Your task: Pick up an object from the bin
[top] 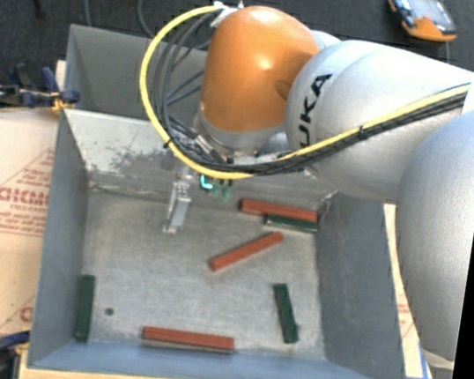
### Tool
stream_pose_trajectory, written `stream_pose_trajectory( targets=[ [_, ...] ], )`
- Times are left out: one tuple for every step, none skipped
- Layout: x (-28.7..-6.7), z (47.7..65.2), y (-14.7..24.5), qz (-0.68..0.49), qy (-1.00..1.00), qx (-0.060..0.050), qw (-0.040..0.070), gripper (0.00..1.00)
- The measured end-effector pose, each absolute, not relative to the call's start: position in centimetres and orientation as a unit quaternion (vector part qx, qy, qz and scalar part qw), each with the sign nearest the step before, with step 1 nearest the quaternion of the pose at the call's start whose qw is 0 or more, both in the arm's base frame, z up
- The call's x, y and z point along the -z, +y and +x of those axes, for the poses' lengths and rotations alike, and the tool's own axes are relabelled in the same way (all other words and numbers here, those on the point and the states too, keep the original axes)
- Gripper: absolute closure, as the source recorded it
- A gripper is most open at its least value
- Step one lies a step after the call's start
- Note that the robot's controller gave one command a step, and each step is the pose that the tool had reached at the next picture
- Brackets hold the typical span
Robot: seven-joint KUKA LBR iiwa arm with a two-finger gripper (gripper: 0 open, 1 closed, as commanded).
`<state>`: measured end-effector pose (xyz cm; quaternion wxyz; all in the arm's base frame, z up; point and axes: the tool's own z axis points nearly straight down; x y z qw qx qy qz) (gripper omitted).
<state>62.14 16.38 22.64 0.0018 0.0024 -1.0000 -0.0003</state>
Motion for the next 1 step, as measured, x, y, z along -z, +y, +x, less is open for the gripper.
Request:
stream_pose_trajectory(
  targets=[
    [-18.02, 65.06, 8.78, -0.034, -0.999, -0.002, 0.000, 0.00]
  ],
)
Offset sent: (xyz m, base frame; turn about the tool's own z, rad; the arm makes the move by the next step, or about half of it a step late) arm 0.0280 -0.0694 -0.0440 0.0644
